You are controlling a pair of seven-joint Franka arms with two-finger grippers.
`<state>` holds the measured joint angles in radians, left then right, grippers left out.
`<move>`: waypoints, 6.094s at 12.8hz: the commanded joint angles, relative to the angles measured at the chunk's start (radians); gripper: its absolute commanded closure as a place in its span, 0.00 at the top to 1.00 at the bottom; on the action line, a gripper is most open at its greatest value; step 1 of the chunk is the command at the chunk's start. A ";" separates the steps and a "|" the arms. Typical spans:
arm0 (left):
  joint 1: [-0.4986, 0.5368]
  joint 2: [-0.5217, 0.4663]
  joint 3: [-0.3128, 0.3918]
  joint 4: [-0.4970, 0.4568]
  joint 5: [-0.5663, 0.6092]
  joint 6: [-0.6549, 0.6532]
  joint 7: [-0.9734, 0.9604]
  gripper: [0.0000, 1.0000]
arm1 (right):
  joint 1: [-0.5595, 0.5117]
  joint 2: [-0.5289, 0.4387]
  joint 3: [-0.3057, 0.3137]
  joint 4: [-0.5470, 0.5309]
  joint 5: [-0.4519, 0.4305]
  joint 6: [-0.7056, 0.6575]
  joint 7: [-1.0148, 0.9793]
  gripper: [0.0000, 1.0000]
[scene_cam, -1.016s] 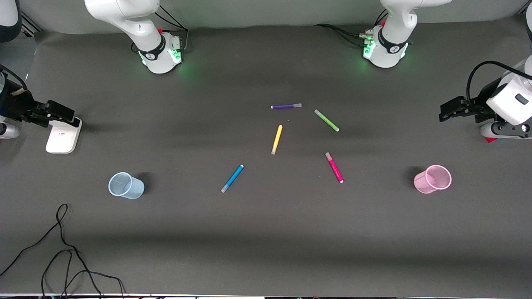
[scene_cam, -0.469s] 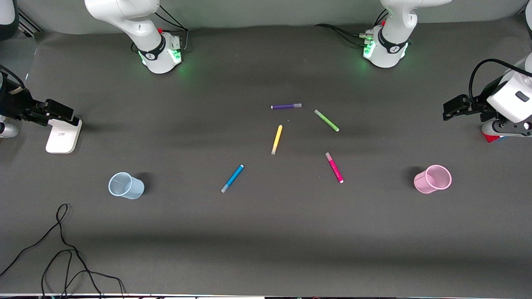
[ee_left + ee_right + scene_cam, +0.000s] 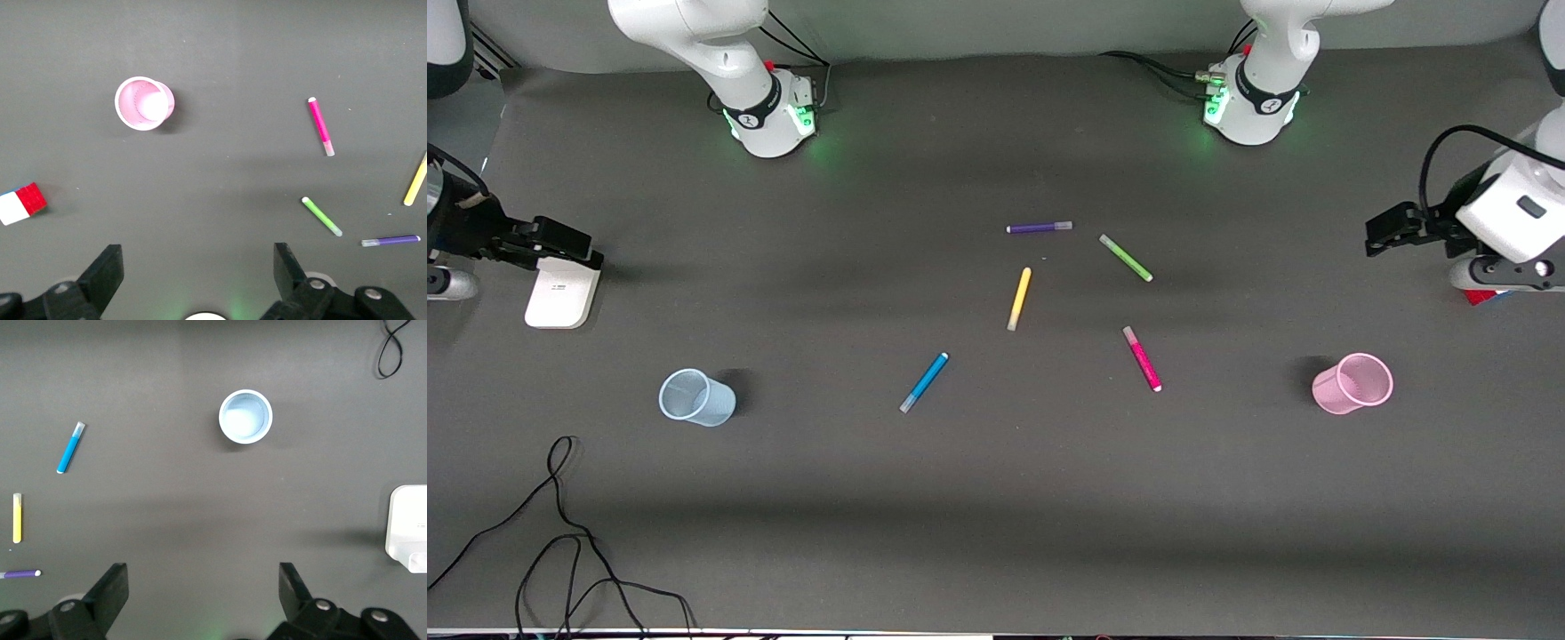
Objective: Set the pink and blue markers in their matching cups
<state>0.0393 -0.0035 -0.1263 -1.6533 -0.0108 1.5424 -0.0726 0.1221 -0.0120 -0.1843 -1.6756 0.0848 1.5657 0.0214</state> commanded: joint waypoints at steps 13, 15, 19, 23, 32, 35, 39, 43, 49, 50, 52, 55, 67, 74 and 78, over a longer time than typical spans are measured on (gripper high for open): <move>-0.183 0.008 -0.236 -0.183 -0.061 0.287 -0.848 1.00 | 0.416 0.483 0.009 0.148 0.194 0.239 1.027 1.00; -0.193 0.014 -0.236 -0.224 -0.061 0.340 -0.849 1.00 | 0.455 0.550 0.009 0.143 0.196 0.325 1.164 1.00; -0.197 0.083 -0.236 -0.307 -0.048 0.473 -0.848 1.00 | 0.554 0.659 0.003 0.137 0.193 0.439 1.345 1.00; -0.196 0.201 -0.234 -0.367 0.032 0.625 -0.843 1.00 | 0.585 0.736 0.003 0.132 0.187 0.542 1.407 0.99; -0.191 0.471 -0.207 -0.365 0.135 0.886 -0.852 1.00 | 0.597 0.803 0.005 0.128 0.184 0.645 1.405 0.94; -0.196 0.525 -0.202 -0.362 0.178 0.924 -0.861 1.00 | 0.599 0.808 0.005 0.131 0.182 0.645 1.398 0.79; -0.197 0.568 -0.194 -0.353 0.233 0.955 -0.901 1.00 | 0.607 0.810 0.003 0.131 0.182 0.646 1.398 0.41; -0.194 0.568 -0.194 -0.353 0.235 0.950 -0.903 0.67 | 0.607 0.811 0.003 0.131 0.182 0.646 1.399 0.33; -0.191 0.568 -0.194 -0.350 0.235 0.946 -0.923 0.00 | 0.605 0.816 0.003 0.131 0.182 0.646 1.399 0.30; -0.188 0.565 -0.194 -0.347 0.235 0.940 -0.923 0.00 | 0.605 0.816 0.003 0.131 0.182 0.646 1.399 0.18; -0.182 0.554 -0.194 -0.332 0.235 0.927 -0.921 0.00 | 0.597 0.802 -0.001 0.135 0.184 0.642 1.396 0.00; -0.141 0.488 -0.203 -0.272 0.224 0.761 -0.876 0.00 | 0.553 0.721 -0.033 0.245 0.191 0.463 1.388 0.00; 0.259 0.319 -0.217 0.125 -0.011 -0.080 -0.009 0.00 | 0.018 0.486 -0.035 0.366 0.435 -0.397 0.596 0.00; 0.355 0.385 -0.211 0.225 0.126 -0.207 0.200 0.00 | -0.097 0.622 -0.046 0.333 0.365 -0.368 0.276 0.00; 0.334 0.514 -0.211 0.357 0.201 -0.309 0.128 0.00 | -0.174 0.691 -0.046 0.330 0.369 -0.310 0.158 0.00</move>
<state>0.3940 0.4277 -0.3353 -1.3913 0.1552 1.2863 0.1084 -0.0260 0.6476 -0.2339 -1.3487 0.4572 1.2299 0.2267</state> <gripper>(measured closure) 0.828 0.824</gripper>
